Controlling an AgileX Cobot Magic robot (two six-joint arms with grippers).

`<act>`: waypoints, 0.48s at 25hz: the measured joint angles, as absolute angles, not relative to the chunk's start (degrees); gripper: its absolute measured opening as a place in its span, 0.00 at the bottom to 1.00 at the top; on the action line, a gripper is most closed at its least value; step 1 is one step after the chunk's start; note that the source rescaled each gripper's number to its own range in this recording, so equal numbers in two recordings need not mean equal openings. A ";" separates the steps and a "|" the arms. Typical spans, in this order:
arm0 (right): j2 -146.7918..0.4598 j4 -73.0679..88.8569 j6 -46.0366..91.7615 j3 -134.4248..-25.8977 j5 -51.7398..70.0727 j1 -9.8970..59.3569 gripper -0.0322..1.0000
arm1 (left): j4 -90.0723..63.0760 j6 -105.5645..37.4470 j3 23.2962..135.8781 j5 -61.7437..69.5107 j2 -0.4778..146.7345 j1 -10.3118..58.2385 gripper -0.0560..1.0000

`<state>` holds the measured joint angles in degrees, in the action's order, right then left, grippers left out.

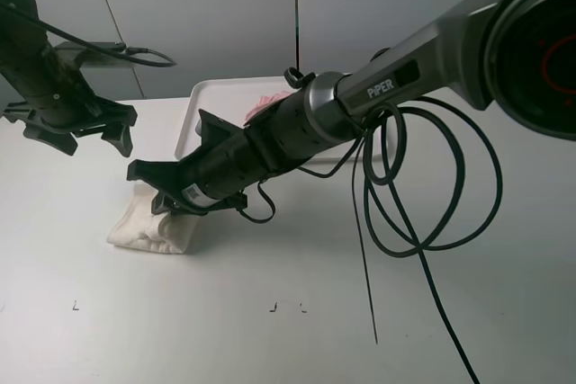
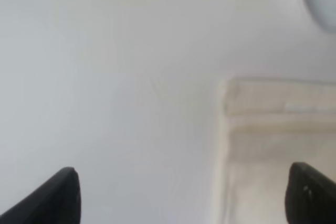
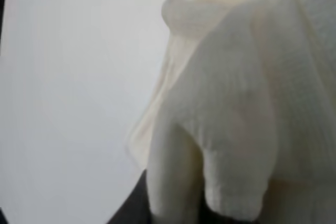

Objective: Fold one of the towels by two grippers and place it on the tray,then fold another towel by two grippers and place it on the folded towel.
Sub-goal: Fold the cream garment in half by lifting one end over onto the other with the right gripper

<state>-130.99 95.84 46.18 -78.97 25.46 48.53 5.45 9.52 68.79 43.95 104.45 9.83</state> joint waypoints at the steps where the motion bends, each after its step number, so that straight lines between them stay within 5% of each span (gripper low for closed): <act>1: -130.99 97.29 46.96 -78.97 26.16 48.53 0.36 | 5.45 9.26 69.19 44.07 104.01 9.83 1.00; 4: -131.09 99.25 48.87 -80.01 26.70 49.03 0.56 | 5.22 8.80 70.11 44.68 103.48 9.83 1.00; 12: -131.13 99.80 53.00 -85.30 28.86 51.77 0.65 | 2.22 5.90 70.48 45.07 103.48 9.83 1.00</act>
<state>-131.13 99.80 53.00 -85.30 28.86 51.77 2.22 5.90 70.48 45.07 103.48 9.83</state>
